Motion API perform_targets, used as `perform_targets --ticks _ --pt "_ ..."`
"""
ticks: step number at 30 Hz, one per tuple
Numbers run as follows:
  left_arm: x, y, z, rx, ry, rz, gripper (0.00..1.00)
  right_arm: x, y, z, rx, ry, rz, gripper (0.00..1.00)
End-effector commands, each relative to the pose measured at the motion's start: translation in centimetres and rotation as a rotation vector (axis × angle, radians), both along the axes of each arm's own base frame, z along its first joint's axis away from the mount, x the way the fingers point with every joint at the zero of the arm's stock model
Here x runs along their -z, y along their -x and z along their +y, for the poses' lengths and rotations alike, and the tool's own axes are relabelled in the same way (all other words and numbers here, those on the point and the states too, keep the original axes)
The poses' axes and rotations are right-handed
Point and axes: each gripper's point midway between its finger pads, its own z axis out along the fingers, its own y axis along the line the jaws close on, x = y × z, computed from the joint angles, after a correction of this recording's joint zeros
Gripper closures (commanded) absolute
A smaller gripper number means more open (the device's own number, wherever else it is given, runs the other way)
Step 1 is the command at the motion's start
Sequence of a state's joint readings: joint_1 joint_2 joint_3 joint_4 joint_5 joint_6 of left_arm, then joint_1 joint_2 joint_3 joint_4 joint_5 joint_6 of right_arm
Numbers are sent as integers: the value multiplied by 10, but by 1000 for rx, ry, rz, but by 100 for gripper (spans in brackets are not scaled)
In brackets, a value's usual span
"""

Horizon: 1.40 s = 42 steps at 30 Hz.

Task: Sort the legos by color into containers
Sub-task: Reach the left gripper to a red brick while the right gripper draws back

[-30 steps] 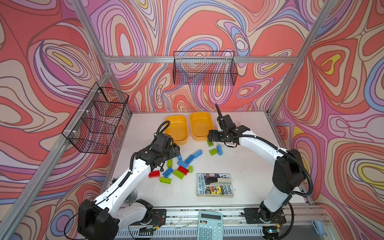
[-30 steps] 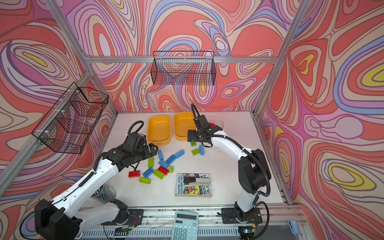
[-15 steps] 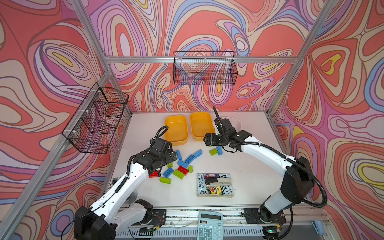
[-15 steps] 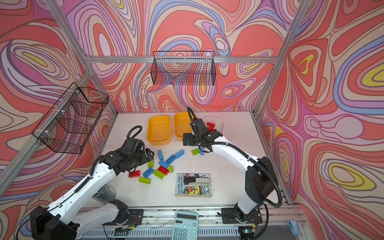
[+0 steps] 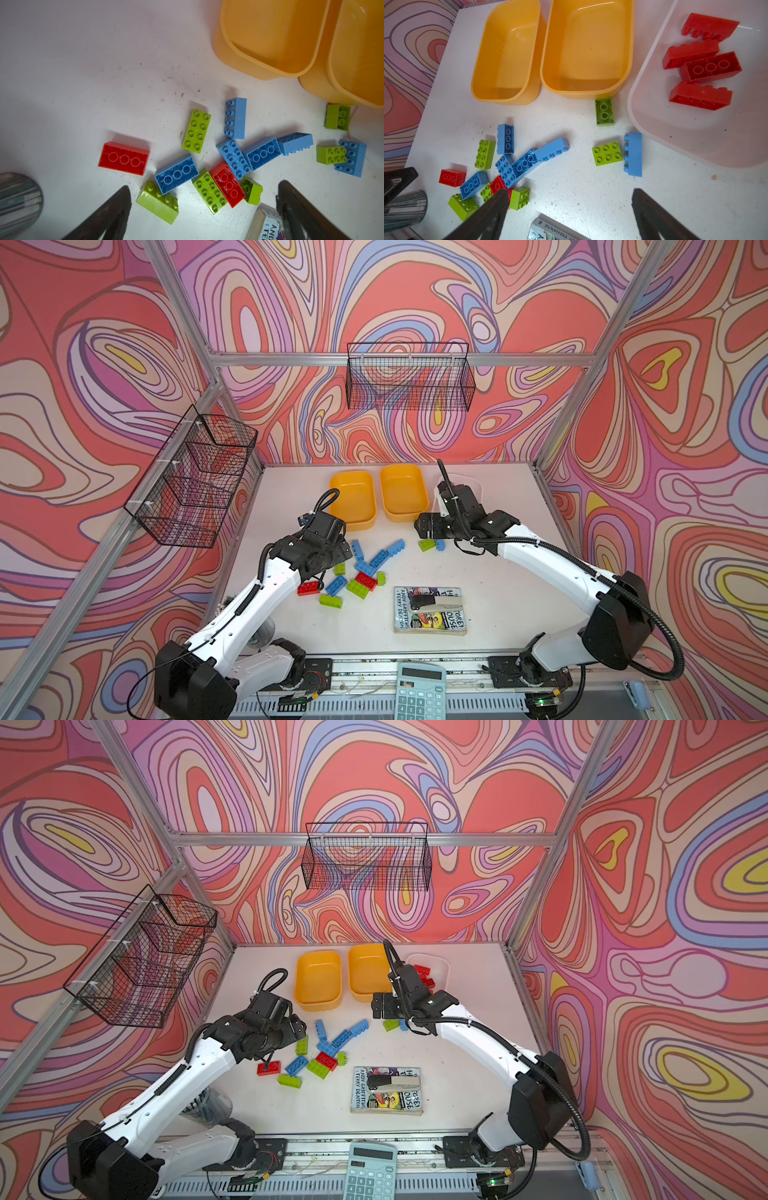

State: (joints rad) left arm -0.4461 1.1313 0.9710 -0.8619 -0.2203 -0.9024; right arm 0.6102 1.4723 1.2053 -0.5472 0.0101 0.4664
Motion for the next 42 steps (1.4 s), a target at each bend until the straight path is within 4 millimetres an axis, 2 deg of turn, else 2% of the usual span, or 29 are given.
perform_targets --ticks 1,6,12,20,33,42 --pt "-9 18 22 -93 -55 7 4 3 9 -4 6 7 18 2" --pt "-7 34 34 -182 -46 20 5 10 11 -2 -9 12 52 2" --pt "12 48 42 -243 -66 93 5 10 8 4 -21 8 64 2" --pt "45 51 44 -297 -86 209 5 15 8 5 -26 15 84 2" --pt "97 52 54 -593 151 249 6 25 17 -8 -26 84 103 2" --pt "104 41 63 -635 149 297 8 31 7 0 -42 97 120 2"
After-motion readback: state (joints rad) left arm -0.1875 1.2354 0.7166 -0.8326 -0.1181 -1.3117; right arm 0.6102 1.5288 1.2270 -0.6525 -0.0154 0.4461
